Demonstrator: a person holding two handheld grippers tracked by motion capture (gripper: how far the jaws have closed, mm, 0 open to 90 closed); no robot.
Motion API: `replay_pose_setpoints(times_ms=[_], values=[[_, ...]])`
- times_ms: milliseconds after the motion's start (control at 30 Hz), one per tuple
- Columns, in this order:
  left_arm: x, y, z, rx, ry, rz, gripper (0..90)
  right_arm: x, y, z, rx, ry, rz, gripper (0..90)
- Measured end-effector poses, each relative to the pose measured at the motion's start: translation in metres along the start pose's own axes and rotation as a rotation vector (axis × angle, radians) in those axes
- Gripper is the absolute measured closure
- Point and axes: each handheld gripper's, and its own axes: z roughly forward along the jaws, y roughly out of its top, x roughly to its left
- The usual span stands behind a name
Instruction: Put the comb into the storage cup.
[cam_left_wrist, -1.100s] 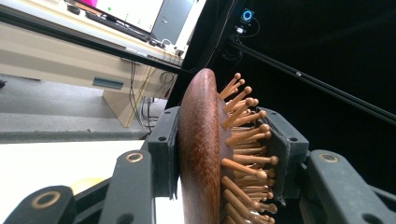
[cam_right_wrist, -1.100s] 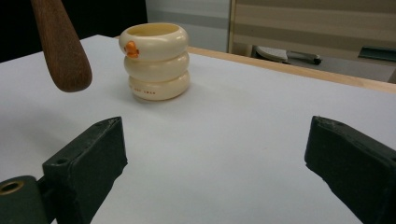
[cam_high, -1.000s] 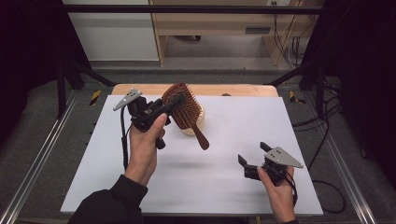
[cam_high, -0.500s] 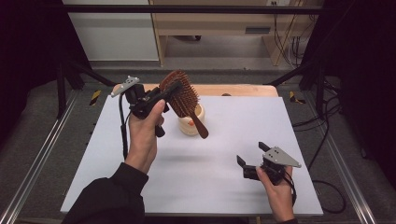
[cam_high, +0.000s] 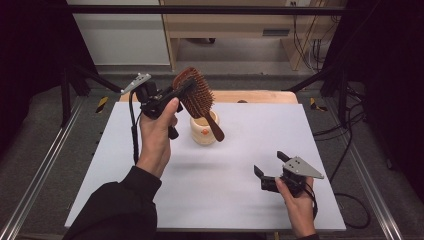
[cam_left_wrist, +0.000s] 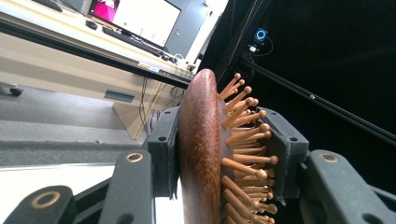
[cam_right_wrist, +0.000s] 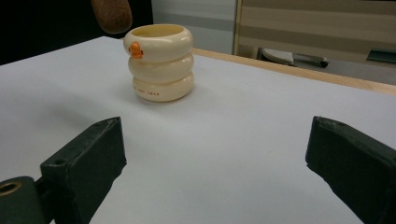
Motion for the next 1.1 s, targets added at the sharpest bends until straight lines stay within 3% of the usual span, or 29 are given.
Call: replay_pose_setpoints(times_ms=[367, 867, 1100], values=[[-0.001, 0.007, 0.007, -0.010, 0.013, 0.011, 52.7, -0.001, 0.000, 0.000, -0.005, 0.003, 0.005, 5.1], [0.004, 0.018, 0.024, -0.045, 0.051, 0.078, 52.6, -0.002, 0.000, 0.000, -0.007, 0.003, 0.002, 5.1], [0.008, 0.014, 0.029, -0.052, 0.053, 0.074, 52.6, -0.001, 0.001, 0.000, -0.010, 0.004, 0.000, 4.8]])
